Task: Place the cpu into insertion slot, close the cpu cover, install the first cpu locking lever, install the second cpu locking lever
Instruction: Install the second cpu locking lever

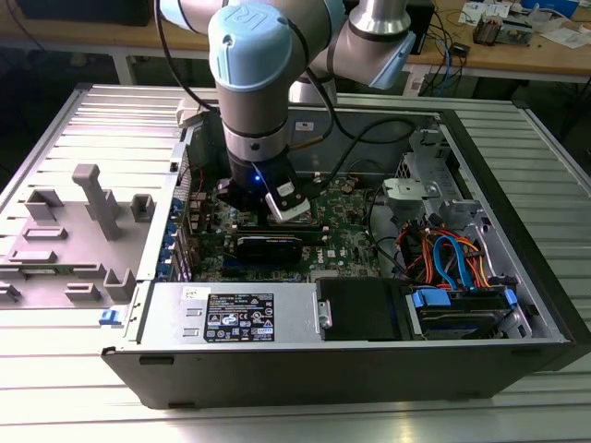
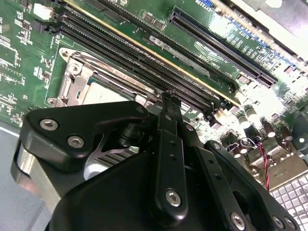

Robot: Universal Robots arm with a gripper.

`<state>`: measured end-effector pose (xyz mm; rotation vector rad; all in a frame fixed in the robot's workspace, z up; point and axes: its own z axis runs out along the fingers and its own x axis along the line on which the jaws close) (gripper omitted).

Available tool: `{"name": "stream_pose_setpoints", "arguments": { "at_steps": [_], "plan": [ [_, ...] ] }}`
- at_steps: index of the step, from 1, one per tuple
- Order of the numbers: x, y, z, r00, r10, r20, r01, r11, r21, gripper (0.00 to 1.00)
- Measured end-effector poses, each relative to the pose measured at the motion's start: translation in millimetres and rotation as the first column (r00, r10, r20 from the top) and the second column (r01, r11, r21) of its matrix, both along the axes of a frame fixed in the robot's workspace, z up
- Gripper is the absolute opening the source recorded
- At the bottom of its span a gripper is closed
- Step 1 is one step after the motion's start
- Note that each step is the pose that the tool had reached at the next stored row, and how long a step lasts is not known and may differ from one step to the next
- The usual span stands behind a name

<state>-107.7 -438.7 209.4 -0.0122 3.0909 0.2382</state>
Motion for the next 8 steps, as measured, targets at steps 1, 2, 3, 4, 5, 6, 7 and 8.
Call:
{"name": "stream_pose_setpoints", "arguments": {
  "at_steps": [1,2,3,4,5,6,7,8],
  "plan": [
    [-0.2,-0.1,-0.4,1.0,0.001,-0.0001,-0.001,1.0,0.0038,0.11],
    [-0.3,0.0,-1.1,1.0,0.003,-0.0001,-0.003,0.9999,0.0101,0.11],
    [-0.3,0.0,-1.9,1.0,0.004,0.0001,-0.004,0.9998,0.018,0.11],
    [-0.4,0.0,-2.4,1.0,0.005,0.0002,-0.005,0.9998,0.0211,0.11],
    [-0.5,0.0,-2.6,1.0,0.006,0.0003,-0.006,0.9997,0.0216,0.11],
    [-1.1,-0.2,-2.7,1.0,0.006,0.0002,-0.006,0.9997,0.0217,0.11],
    [-1.6,-0.3,-2.7,1.0,0.006,0.0001,-0.006,0.9997,0.0216,0.11],
    [-2.3,-0.4,-2.7,1.0,0.006,0.0001,-0.006,0.9997,0.0216,0.11]
  ]
}}
